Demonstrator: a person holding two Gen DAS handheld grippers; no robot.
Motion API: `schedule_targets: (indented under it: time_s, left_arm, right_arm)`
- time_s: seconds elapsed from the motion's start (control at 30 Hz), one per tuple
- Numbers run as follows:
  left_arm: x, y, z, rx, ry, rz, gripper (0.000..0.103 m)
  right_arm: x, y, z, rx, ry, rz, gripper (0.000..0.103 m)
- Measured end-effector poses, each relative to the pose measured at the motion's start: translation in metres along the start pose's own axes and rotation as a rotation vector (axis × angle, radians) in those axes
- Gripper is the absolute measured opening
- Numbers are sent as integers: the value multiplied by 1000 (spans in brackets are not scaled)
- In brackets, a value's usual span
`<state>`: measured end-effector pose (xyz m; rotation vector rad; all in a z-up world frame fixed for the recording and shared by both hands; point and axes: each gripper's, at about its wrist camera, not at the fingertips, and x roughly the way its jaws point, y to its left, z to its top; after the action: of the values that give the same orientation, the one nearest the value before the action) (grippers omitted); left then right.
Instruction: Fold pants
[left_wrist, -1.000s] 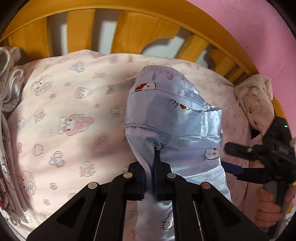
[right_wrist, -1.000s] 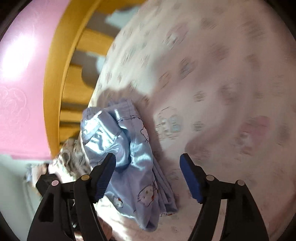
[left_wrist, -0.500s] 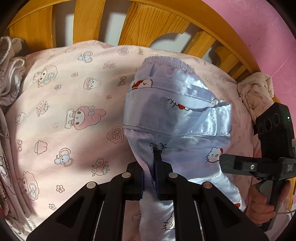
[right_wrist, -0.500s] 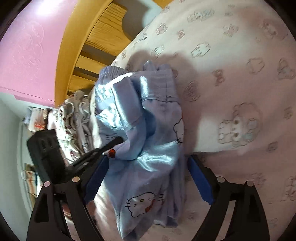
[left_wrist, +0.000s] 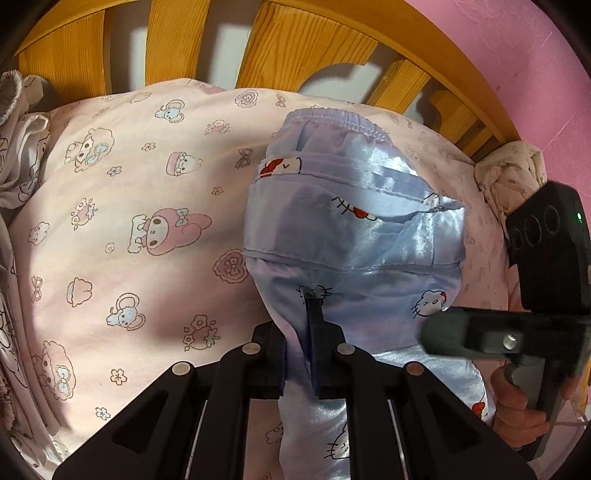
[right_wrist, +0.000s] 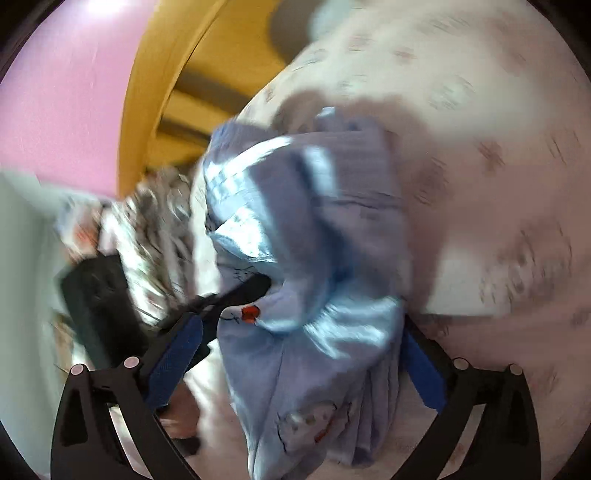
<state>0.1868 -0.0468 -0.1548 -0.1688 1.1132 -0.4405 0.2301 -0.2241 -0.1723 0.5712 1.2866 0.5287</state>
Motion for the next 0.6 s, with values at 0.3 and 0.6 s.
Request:
schedule_targets:
  time_s: [0.3,0.6]
  left_arm:
    - [-5,-4,0,11,-22,1,8]
    - [-85,-16,4,84,-186,12,6]
  right_arm:
    - [-18,-48,-10,228,-129,56,8]
    - [-56,40,-16,-10,-200,16,7]
